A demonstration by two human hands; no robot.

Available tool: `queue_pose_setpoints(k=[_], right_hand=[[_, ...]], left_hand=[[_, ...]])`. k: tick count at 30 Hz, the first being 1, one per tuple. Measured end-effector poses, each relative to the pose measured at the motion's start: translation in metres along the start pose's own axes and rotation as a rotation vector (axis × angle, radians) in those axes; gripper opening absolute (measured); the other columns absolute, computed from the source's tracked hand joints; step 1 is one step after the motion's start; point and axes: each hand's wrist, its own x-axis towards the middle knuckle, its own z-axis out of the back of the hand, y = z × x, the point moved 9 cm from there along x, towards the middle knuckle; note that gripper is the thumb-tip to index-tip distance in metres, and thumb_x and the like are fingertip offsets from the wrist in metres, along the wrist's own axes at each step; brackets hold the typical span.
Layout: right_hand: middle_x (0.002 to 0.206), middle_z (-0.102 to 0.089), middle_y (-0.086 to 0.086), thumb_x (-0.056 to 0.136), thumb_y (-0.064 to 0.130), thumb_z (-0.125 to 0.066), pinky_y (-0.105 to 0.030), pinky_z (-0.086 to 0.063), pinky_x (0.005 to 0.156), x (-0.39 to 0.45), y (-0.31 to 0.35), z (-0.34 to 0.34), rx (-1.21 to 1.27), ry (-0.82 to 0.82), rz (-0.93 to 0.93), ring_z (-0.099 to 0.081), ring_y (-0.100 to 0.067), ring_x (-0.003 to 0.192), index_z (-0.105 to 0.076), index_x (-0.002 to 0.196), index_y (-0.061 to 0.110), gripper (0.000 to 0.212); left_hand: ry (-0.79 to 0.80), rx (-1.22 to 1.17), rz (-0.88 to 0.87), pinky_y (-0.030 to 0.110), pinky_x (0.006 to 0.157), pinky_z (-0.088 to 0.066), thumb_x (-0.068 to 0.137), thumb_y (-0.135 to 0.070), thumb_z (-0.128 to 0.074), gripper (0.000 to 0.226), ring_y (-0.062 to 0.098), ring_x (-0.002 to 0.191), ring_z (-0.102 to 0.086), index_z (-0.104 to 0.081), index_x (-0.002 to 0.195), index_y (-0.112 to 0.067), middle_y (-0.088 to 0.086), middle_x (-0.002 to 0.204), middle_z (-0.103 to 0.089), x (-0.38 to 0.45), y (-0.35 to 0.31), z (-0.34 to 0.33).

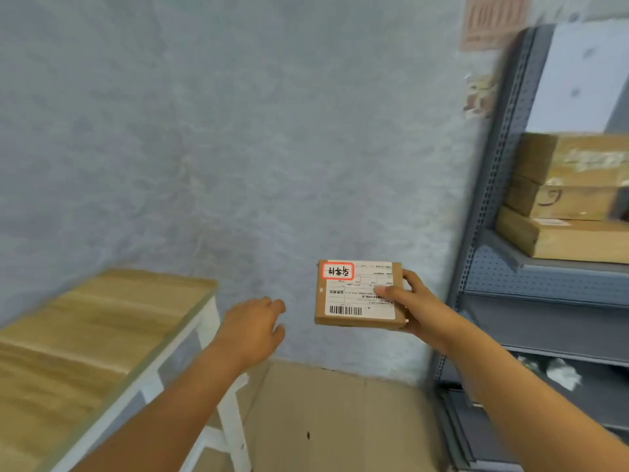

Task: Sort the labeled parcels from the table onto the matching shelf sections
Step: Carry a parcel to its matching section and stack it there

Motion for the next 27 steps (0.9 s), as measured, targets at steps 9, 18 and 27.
queue_pose_setpoints(k=[9,18,27], right_hand=[[0.106,-0.077,0.000,0.082,0.021,-0.079,-0.049,-0.059,0.088,-0.022,0.000,0.141,0.056,-0.277,0.024,-0.073,-0.025,0.100,-0.048,0.126,0.030,0.055],[0.109,-0.076,-0.002,0.070,0.031,-0.084,-0.037,-0.059,0.077,-0.019,0.027,0.240,0.025,-0.440,0.065,-0.074,-0.022,0.100,-0.047,0.130,0.032,0.071],[0.110,-0.076,0.000,0.068,0.037,-0.086,-0.043,-0.059,0.088,-0.016,0.032,0.341,0.061,-0.543,0.092,-0.073,-0.021,0.101,-0.047,0.129,0.039,0.073]], left_hand=[[-0.002,-0.073,-0.280,0.034,0.092,-0.047,0.100,-0.038,-0.042,0.042,0.019,0.114,-0.057,-0.050,0.138,-0.024,-0.002,0.123,-0.061,0.101,-0.124,-0.037],[-0.024,-0.172,-0.455,0.033,0.091,-0.047,0.101,-0.039,-0.042,0.042,0.017,0.112,-0.057,-0.049,0.140,-0.024,-0.003,0.124,-0.060,0.196,-0.201,-0.055],[-0.060,-0.140,-0.551,0.030,0.089,-0.047,0.101,-0.040,-0.042,0.041,0.017,0.111,-0.058,-0.049,0.139,-0.026,-0.005,0.123,-0.061,0.273,-0.293,-0.053]])
